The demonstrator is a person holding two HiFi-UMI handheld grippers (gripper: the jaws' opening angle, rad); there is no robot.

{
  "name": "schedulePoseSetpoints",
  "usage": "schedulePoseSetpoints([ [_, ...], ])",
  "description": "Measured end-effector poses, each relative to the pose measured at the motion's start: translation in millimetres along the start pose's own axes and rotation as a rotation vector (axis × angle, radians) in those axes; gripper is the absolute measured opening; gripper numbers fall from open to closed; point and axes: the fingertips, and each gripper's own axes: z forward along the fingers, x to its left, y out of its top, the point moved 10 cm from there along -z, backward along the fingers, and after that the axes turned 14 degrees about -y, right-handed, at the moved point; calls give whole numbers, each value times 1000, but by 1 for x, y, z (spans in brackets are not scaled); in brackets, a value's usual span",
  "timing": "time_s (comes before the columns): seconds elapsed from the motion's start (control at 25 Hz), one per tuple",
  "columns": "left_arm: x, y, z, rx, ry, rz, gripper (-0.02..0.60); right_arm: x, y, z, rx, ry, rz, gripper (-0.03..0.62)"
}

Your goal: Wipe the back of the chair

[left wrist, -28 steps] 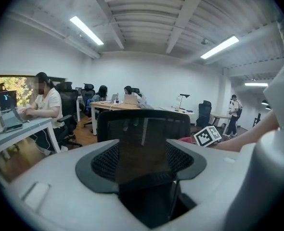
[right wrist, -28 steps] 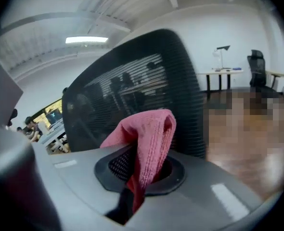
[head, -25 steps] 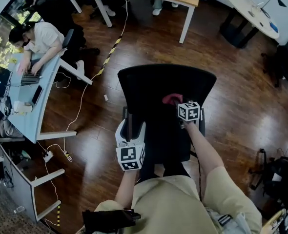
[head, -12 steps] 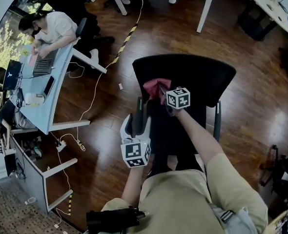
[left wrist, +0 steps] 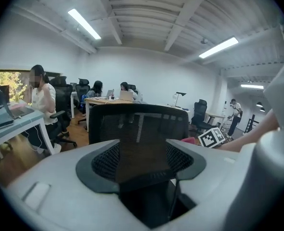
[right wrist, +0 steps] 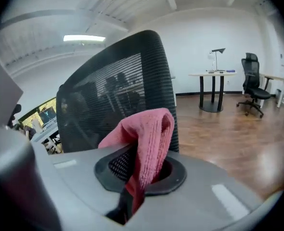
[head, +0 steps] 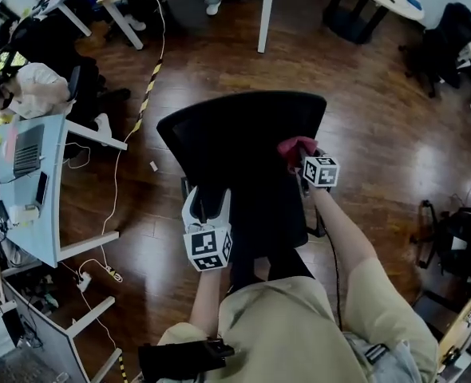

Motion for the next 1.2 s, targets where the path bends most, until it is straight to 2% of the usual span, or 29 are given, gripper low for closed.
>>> schedulePoseSetpoints([
  [0.08,-5,-2,0,1,6,1,268,13,-5,8,52,86,81,23],
  [0.16,-5,-8,-6,9,32,-12,265,49,-14,20,140,249,144,23],
  [0.2,-3,-12,-11,16,50,-20,264,75,-18,25,169,328,130,23],
  [0.4,15,-29,-41,41,140,-55,264,228,-27,44,154,639,-144,23],
  [0.52,27,-37,-61,55,190,-70,262,304,-34,51,113,729,-320,23],
  [0.64,33,-43,-70,67,209,-81,262,326,-35,57,85,693,-365,23],
  [0.76,35,-46,-67,74,190,-83,261,296,-34,60,59,603,-327,23],
  [0.92,27,-43,-47,70,122,-72,261,190,-23,57,40,359,-209,23],
  [1.12,8,-33,-14,52,28,-45,261,57,-12,26,31,47,-110,25],
  [1.2,-1,-29,-4,43,6,-35,261,18,-13,15,36,-20,-80,24],
])
